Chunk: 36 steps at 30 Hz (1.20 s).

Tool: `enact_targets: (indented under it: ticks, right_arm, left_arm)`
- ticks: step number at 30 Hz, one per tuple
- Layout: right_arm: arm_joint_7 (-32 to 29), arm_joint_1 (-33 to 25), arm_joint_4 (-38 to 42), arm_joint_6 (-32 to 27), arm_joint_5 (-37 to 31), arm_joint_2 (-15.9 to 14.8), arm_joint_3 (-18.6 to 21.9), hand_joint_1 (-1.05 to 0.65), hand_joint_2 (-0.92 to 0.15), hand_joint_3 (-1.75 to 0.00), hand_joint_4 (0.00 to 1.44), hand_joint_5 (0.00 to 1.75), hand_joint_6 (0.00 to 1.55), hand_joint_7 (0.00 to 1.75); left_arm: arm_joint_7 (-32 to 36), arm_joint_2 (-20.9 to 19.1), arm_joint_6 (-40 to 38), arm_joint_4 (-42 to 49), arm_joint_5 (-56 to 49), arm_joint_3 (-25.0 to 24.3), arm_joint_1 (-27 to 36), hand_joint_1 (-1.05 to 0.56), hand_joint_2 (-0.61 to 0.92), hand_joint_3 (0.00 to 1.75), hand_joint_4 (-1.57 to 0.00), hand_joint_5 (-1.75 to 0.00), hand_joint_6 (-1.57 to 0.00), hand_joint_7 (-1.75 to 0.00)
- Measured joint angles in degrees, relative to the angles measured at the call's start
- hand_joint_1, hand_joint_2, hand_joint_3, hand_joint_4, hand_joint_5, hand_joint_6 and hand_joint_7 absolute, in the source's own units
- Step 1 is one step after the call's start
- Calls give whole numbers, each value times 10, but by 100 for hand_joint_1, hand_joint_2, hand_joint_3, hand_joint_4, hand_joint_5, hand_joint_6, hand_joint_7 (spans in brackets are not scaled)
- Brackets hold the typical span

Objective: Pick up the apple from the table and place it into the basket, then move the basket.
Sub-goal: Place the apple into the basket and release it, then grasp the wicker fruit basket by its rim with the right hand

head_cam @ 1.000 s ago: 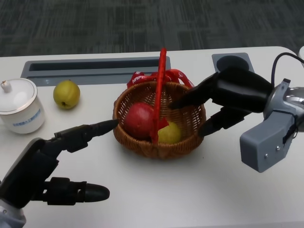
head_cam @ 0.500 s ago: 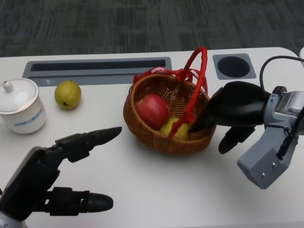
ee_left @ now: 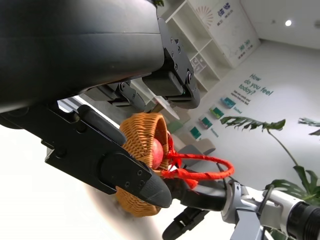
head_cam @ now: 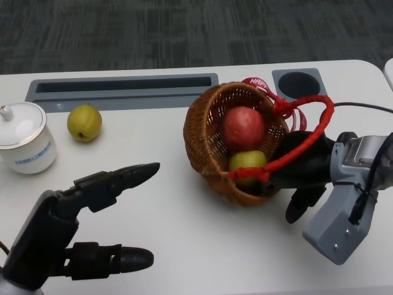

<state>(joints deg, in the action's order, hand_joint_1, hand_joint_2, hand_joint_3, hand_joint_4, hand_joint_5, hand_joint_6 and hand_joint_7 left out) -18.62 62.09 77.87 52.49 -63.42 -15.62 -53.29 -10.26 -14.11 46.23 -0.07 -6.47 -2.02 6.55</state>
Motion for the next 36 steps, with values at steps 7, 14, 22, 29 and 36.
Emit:
enact_targets:
  ticks: [7,14,22,29,36]
  right_arm:
    - [-77,15,-4,5,-22,29,-22,-41,-92,-14,93,4,84,3]
    - [-125,49,-7,8,2,41,7,-29,-90,-3,100,2,83,0]
    - [-72,60,-2,2,78,42,76,-27,-92,-15,100,1,81,1]
    - [-46,60,-2,1,106,42,105,-25,-92,-8,103,2,84,1]
    - [-14,46,-2,-1,111,42,111,-27,-92,-10,102,1,84,0]
  left_arm:
    - [15,15,23,5,-5,-3,3,-58,71,1,-68,-3,-65,-2]
    - [29,23,52,27,-11,-6,4,-55,71,0,-72,-4,-67,-2]
    - [34,34,81,56,-11,-6,-11,-54,71,0,-76,-4,-72,-3]
    - [49,44,95,60,-15,-14,-12,-54,72,0,-78,-4,-73,-2]
    - [51,48,98,54,-19,-16,-3,-56,73,0,-79,-3,-75,-2]
